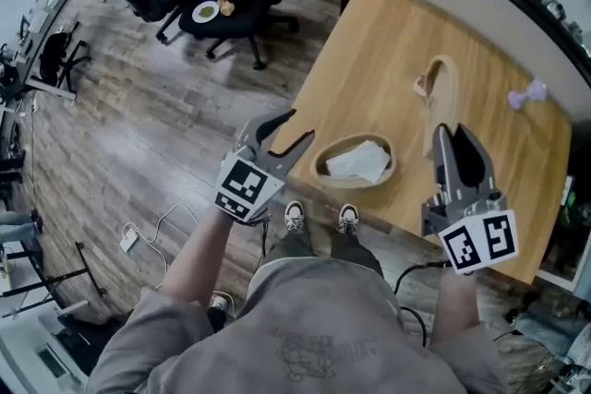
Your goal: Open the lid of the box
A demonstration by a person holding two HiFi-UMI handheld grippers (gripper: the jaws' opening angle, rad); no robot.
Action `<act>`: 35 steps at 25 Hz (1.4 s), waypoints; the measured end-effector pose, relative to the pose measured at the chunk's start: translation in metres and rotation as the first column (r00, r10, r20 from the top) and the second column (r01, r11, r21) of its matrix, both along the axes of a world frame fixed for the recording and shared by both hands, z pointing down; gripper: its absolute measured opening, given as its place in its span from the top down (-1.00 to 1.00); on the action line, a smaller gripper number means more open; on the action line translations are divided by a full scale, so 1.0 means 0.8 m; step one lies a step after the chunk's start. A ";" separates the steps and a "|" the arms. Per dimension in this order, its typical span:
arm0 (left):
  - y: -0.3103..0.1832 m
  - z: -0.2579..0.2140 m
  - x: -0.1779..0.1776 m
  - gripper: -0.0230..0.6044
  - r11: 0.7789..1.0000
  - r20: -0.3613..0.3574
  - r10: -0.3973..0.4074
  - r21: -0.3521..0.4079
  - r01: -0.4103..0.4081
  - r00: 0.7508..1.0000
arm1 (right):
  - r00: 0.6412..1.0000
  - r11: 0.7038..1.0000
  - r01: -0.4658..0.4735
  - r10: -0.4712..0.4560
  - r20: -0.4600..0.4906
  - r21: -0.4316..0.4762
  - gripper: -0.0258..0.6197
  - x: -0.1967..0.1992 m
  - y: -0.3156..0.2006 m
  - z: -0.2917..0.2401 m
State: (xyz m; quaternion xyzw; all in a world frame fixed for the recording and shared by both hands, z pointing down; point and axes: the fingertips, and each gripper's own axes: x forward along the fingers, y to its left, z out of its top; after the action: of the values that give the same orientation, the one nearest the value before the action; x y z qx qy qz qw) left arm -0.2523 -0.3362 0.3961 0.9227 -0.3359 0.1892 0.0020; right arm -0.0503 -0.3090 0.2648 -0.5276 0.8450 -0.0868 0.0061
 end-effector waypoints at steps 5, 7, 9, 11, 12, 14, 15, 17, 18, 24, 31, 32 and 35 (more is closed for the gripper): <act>-0.005 -0.110 0.005 0.47 0.982 -0.048 -0.005 0.187 0.014 0.999 | 1.000 0.992 -0.021 0.021 0.004 0.128 0.69 0.002 0.014 -0.071; -0.002 -0.144 0.004 0.53 0.976 -0.089 -0.013 0.216 0.032 0.996 | 1.000 0.986 -0.019 0.018 0.009 0.163 0.69 -0.001 0.022 -0.094; 0.002 -0.173 0.000 0.53 0.974 -0.138 -0.031 0.217 0.061 0.990 | 1.000 0.982 -0.019 0.014 0.025 0.186 0.69 -0.003 0.029 -0.114; 0.004 -0.198 -0.007 0.65 0.969 -0.169 -0.052 0.230 0.090 0.984 | 0.999 0.979 -0.015 0.007 0.040 0.205 0.68 -0.004 0.036 -0.131; 0.005 -0.208 -0.011 0.71 0.966 -0.179 -0.059 0.237 0.101 0.982 | 0.999 0.976 -0.012 0.004 0.039 0.217 0.68 -0.005 0.039 -0.138; 0.008 -0.222 -0.017 0.82 0.962 -0.189 -0.075 0.245 0.121 0.979 | 1.000 0.971 -0.008 0.002 0.022 0.238 0.68 -0.006 0.046 -0.148; 0.009 -0.226 -0.019 0.85 0.960 -0.189 -0.087 0.245 0.133 0.978 | 1.000 0.969 -0.005 0.003 0.010 0.246 0.68 -0.007 0.049 -0.151; 0.012 -0.226 -0.023 0.87 0.960 -0.192 -0.110 0.235 0.154 0.975 | 1.000 0.968 0.000 0.003 -0.011 0.253 0.68 -0.007 0.055 -0.152; 0.014 -0.225 -0.025 0.87 0.961 -0.195 -0.116 0.227 0.160 0.974 | 1.000 0.968 0.001 0.003 -0.017 0.252 0.68 -0.007 0.057 -0.151; 0.029 -0.217 -0.032 0.93 0.952 -0.180 -0.146 0.242 0.187 0.973 | 0.999 0.979 -0.006 0.015 -0.044 0.206 0.68 -0.005 0.069 -0.129; 0.037 -0.188 -0.017 0.93 0.963 -0.145 -0.146 0.204 0.174 0.979 | 0.998 0.994 -0.011 0.017 -0.058 0.111 0.68 0.002 0.061 -0.081; 0.039 -0.187 -0.014 0.93 0.964 -0.147 -0.144 0.201 0.172 0.979 | 0.998 0.994 -0.011 0.017 -0.055 0.107 0.68 0.002 0.060 -0.078; 0.045 -0.193 -0.008 0.93 0.965 -0.163 -0.132 0.206 0.165 0.978 | 0.999 0.994 -0.007 0.013 -0.051 0.109 0.68 0.000 0.060 -0.078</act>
State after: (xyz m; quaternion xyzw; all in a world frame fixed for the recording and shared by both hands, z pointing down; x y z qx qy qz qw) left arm -0.2590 -0.3004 0.2415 0.9009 -0.4221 0.0816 -0.0604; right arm -0.0501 -0.2607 0.2021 -0.5328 0.8457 -0.0268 0.0134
